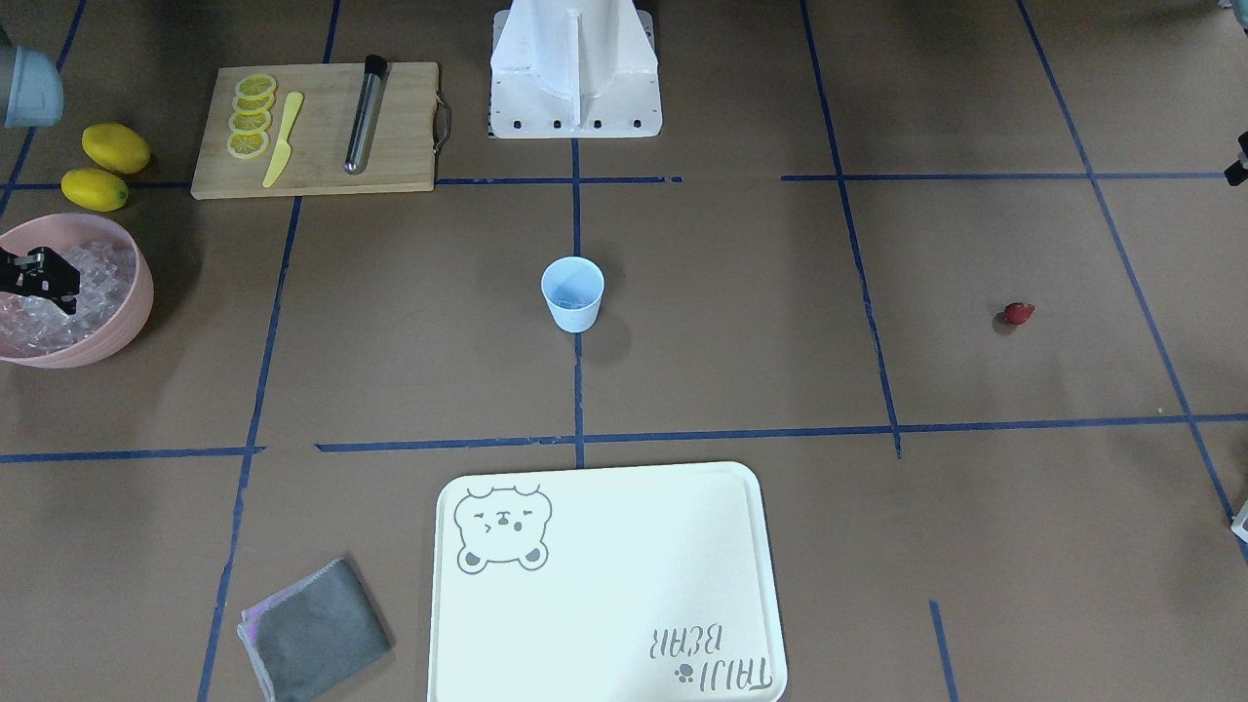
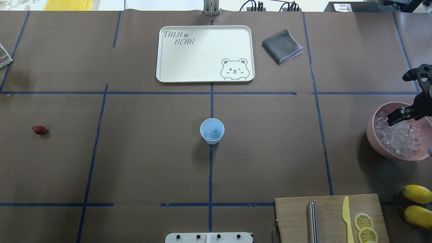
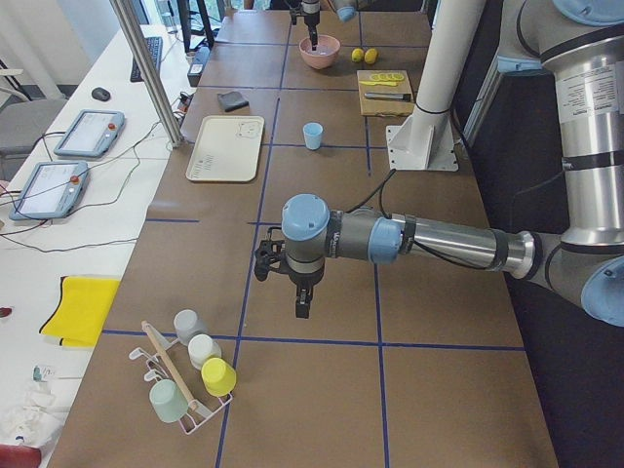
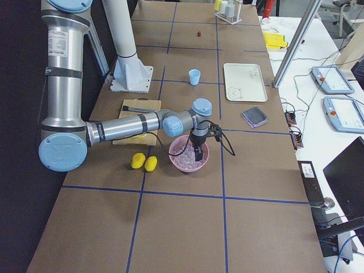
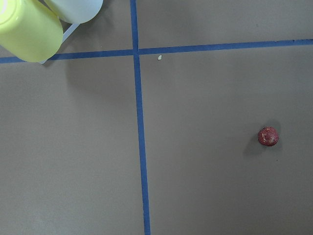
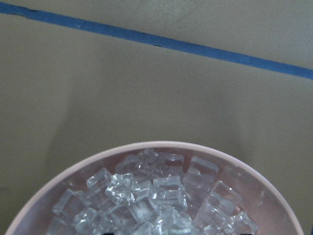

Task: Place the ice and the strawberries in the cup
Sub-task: 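Grasp another batch of ice cubes from the bowl with the right gripper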

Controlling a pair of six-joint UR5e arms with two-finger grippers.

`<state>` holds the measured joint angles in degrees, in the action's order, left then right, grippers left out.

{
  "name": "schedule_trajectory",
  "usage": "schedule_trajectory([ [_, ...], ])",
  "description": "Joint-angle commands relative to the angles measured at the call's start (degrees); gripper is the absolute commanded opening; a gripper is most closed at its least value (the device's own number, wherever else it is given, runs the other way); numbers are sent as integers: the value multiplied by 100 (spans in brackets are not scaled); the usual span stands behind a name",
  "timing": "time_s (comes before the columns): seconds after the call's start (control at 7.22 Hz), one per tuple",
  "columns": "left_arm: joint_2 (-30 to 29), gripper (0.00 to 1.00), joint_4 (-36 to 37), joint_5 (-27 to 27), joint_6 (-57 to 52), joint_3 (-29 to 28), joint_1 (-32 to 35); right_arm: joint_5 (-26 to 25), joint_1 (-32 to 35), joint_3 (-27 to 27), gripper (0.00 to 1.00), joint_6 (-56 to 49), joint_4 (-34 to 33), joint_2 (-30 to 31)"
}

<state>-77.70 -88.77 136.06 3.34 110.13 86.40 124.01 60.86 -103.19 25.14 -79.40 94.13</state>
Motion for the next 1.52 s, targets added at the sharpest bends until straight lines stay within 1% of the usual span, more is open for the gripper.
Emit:
schedule_trajectory([
  [0.0,0,100,0,0,0,-9,0,123,5,45,88,123,12,0],
  [0.14,0,100,0,0,0,-9,0,123,-4,62,85,132,12,9],
  [0.28,0,100,0,0,0,-9,0,123,5,63,76,149,12,9],
  [0.55,0,100,0,0,0,0,0,123,5,80,51,150,12,18],
  [0.97,0,100,0,9,0,9,0,132,5,45,19,141,12,62],
  [1.11,0,100,0,0,0,9,0,141,13,28,3,149,21,71],
  [1.25,0,100,0,0,9,9,0,149,22,-86,0,149,21,149],
  [1.39,0,100,0,9,9,9,0,158,92,-452,0,149,3,254],
])
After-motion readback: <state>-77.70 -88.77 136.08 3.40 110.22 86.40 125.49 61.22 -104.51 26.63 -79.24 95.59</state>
